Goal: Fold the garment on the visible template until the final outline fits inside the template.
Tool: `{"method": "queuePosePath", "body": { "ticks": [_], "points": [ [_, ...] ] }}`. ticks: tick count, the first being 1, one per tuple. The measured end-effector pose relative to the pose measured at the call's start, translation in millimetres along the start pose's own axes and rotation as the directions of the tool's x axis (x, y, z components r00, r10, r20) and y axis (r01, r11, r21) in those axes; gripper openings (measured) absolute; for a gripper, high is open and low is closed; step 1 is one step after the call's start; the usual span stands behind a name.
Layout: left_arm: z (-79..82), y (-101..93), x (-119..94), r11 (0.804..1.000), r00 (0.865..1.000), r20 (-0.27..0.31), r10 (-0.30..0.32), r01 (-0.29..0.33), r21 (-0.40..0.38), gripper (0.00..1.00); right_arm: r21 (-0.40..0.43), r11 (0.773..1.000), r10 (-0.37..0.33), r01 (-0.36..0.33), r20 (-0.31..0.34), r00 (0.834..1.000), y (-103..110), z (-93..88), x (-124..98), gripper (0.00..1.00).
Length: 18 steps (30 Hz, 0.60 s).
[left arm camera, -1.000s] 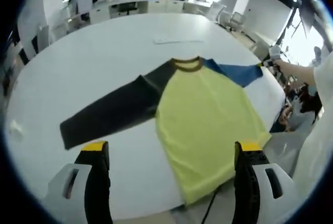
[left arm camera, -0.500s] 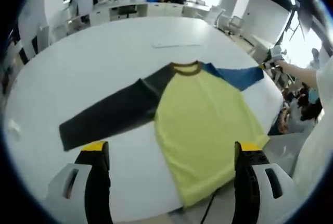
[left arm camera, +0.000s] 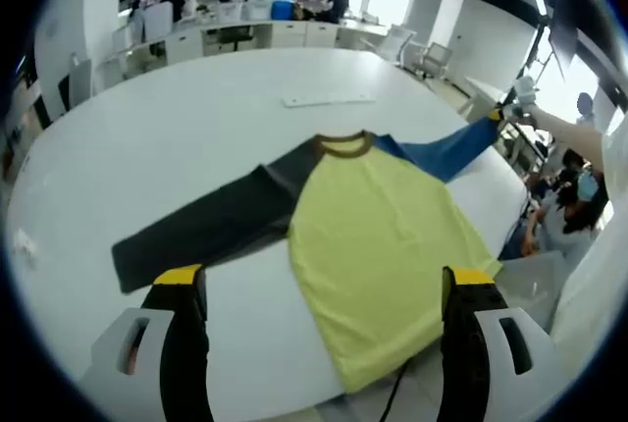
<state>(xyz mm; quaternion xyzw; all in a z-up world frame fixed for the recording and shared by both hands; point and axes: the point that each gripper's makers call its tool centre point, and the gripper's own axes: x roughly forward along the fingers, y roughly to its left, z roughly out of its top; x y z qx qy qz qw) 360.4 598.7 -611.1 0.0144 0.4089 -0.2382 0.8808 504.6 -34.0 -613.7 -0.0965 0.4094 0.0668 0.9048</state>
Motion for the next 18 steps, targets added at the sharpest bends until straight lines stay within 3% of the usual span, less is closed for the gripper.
{"method": "queuePosePath", "body": {
  "ticks": [7,18],
  "points": [
    [-1.3,-2.0,-7,1.0,1.0,0.018,-0.007,0.007,0.0,0.96,-0.045,0.999,0.004,-0.002,0.036,0.999,13,23.4,-22,0.02],
    [-3.6,-11.0,-19,1.0,0.998,0.049,-0.025,0.025,0.004,0.96,-0.127,0.992,-0.011,0.016,0.038,0.999,27,44.7,-47,0.02]
  ]
}}
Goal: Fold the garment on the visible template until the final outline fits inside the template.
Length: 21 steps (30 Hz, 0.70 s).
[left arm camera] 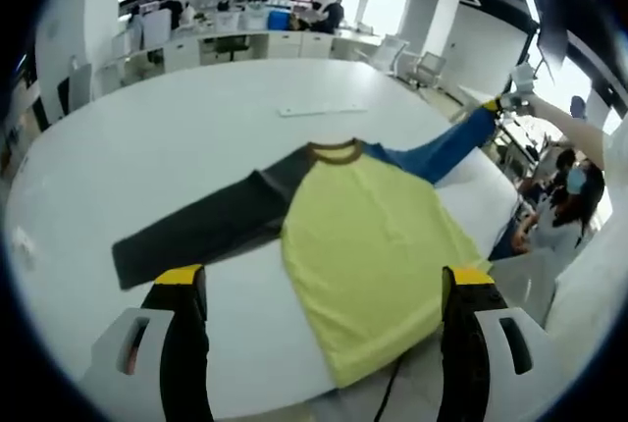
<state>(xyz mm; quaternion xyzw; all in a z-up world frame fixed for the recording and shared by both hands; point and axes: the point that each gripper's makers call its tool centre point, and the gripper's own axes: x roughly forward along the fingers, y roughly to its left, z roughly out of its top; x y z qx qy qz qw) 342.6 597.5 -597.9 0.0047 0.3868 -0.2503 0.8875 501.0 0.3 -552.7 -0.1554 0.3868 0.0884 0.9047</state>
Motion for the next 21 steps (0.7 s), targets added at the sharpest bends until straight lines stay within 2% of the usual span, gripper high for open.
{"method": "queuePosePath", "body": {
  "ticks": [5,10,13,15,17,21],
  "points": [
    [-1.4,-5.8,-5,1.0,1.0,0.012,-0.014,0.014,0.003,0.96,-0.049,0.999,-0.004,0.004,-0.001,1.0,2,12.8,-7,0.02],
    [-2.9,-13.0,-11,1.0,0.999,0.022,-0.028,0.028,0.012,0.96,-0.096,0.995,0.006,-0.007,-0.007,1.0,15,20.2,-12,0.02],
    [-4.9,-16.2,-13,0.999,0.999,0.027,-0.034,0.034,0.016,0.96,-0.134,0.991,0.023,-0.023,-0.002,1.0,28,28.3,-17,0.02],
    [-7.3,-16.7,-14,0.999,0.999,0.022,-0.034,0.034,0.022,0.96,-0.2,0.979,0.032,-0.03,0.003,0.999,37,35.6,-21,0.02],
    [-9.1,-18.6,-14,0.999,0.999,0.014,-0.039,0.038,0.036,0.96,-0.228,0.973,0.038,-0.036,0.001,0.999,46,41.6,-25,0.02],
    [-6.6,-21.2,-18,0.998,0.999,0.025,-0.045,0.044,0.05,0.96,-0.25,0.966,0.064,-0.057,0.02,0.998,62,55.7,-32,0.02]
  ]
}}
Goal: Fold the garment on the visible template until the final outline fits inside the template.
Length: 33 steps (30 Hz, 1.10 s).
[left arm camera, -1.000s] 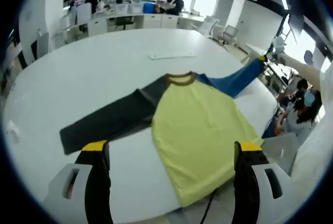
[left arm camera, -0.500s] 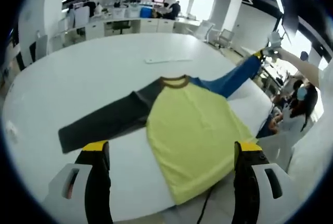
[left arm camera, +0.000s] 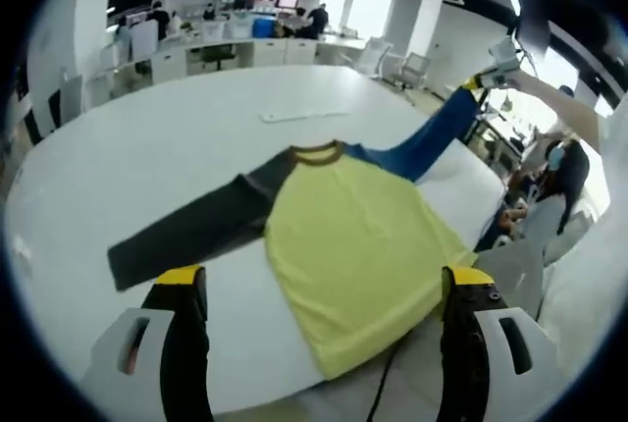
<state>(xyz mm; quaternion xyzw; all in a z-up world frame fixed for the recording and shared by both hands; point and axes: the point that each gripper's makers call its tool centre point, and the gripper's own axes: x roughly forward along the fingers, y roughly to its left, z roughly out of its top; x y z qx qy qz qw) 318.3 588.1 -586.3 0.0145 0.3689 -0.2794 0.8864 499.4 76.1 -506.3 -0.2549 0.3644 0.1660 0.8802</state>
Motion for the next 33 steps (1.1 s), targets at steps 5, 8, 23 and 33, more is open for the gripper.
{"method": "queuePosePath", "body": {
  "ticks": [5,8,23,33],
  "points": [
    [0.9,-1.6,-6,1.0,1.0,0.013,-0.006,0.006,0.01,0.96,-0.034,0.999,0.039,-0.038,0.024,0.999,14,15.4,-7,0.02],
    [-0.6,-2.7,-8,1.0,1.0,0.016,-0.008,0.008,0.012,0.96,-0.031,0.998,0.064,-0.063,0.032,0.997,23,23.0,-11,0.02],
    [-6.6,-8.7,-24,1.0,0.999,0.033,-0.009,0.009,0.011,0.96,-0.117,0.972,0.22,-0.206,0.127,0.967,87,87.4,-25,0.02],
    [-7.4,-11.3,-30,1.0,0.999,0.037,-0.007,0.006,0.016,0.95,-0.153,0.949,0.296,-0.274,0.149,0.943,130,115.0,-22,0.02]
  ]
}}
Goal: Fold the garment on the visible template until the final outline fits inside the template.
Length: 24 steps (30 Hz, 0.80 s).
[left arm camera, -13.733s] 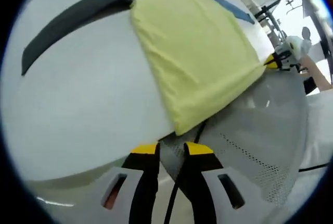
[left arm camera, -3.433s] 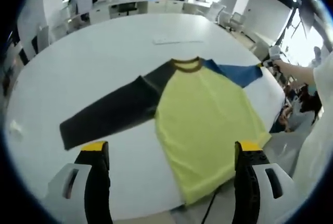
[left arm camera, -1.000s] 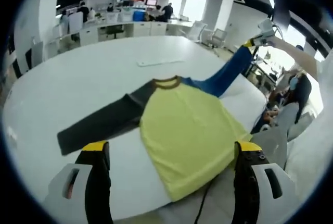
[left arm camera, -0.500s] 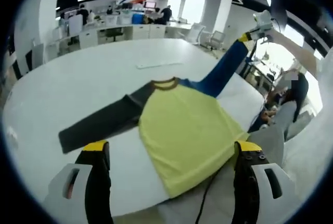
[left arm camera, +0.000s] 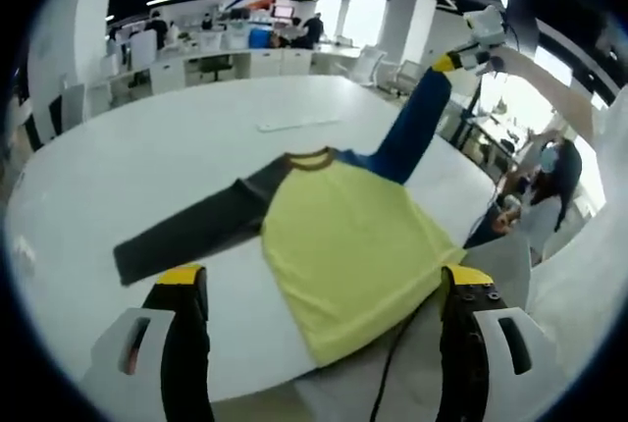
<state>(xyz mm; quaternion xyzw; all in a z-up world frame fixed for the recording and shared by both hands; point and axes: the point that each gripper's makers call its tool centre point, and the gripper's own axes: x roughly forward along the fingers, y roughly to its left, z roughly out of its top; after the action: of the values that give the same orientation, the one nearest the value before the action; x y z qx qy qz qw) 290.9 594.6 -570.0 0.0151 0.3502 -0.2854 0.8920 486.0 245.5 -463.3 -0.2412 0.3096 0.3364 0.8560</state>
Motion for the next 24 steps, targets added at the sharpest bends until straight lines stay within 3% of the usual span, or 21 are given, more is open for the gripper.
{"method": "queuePosePath", "body": {
  "ticks": [12,17,24],
  "points": [
    [0.3,-3.5,-1,1.0,1.0,0.005,-0.005,0.005,-0.004,0.95,-0.002,0.993,0.115,-0.115,0.006,0.993,55,30.0,24,0.02],
    [-2.1,-0.7,-5,1.0,1.0,0.01,0.007,-0.007,-0.017,0.95,0.019,0.985,0.173,-0.173,0.006,0.985,79,39.1,44,0.02],
    [-5.5,2.2,-10,0.999,1.0,0.015,0.024,-0.023,-0.032,0.95,0.036,0.982,0.187,-0.186,-0.048,0.981,94,30.3,77,0.02]
  ]
}}
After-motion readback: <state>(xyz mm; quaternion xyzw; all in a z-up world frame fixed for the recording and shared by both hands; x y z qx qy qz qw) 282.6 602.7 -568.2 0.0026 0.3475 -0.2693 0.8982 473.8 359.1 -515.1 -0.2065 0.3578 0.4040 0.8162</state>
